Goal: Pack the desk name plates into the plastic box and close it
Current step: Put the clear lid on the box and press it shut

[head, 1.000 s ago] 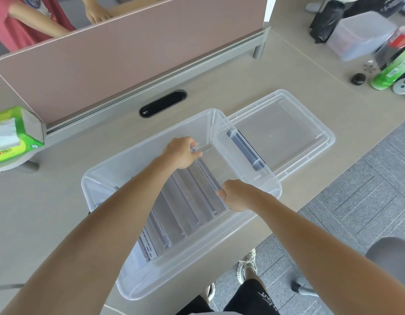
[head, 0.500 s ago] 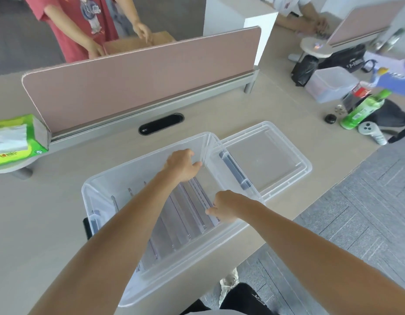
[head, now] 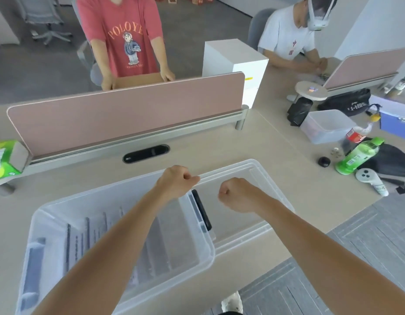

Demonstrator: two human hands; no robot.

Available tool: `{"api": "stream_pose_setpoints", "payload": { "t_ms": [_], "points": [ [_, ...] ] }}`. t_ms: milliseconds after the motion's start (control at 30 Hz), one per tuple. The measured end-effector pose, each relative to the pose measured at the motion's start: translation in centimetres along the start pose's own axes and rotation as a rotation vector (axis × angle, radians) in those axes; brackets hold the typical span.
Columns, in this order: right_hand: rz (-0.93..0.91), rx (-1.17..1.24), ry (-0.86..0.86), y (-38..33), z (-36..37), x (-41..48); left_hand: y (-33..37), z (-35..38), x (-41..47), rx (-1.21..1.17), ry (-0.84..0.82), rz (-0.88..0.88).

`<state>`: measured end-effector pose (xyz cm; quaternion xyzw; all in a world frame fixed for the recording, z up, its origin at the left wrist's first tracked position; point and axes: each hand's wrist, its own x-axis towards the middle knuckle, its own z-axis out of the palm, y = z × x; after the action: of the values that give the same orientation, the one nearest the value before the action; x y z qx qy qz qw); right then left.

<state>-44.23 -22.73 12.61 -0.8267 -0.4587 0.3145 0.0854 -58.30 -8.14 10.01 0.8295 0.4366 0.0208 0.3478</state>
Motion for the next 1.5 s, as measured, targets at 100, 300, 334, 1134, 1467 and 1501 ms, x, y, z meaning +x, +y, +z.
{"api": "stream_pose_setpoints", "payload": {
  "t_ms": [100, 300, 334, 1134, 1467, 1501],
  "points": [
    [-0.019, 0.13, -0.074, 4.2, -3.3, -0.3, 3.3, 1.0, 0.3, -0.001, 0.005, -0.06],
    [-0.102, 0.174, -0.038, 9.8, -9.6, -0.4, 6.5, 1.8, 0.1, -0.114, 0.078, -0.142],
    [-0.114, 0.183, -0.031, 10.5, -10.3, -0.4, 7.0, 1.8, 0.1, -0.126, 0.094, -0.151],
    [-0.067, 0.171, -0.103, 19.1, -15.8, 11.6, 8.5, 7.5, 8.7, -0.384, 0.119, -0.47],
    [-0.088, 0.136, -0.298, 24.7, -11.6, 22.1, 6.7, 13.9, 12.9, -0.145, 0.186, -0.902],
    [-0.082, 0.153, -0.315, 25.2, -11.2, 22.4, 6.1, 14.6, 12.8, -0.127, 0.176, -0.935]
  ]
}}
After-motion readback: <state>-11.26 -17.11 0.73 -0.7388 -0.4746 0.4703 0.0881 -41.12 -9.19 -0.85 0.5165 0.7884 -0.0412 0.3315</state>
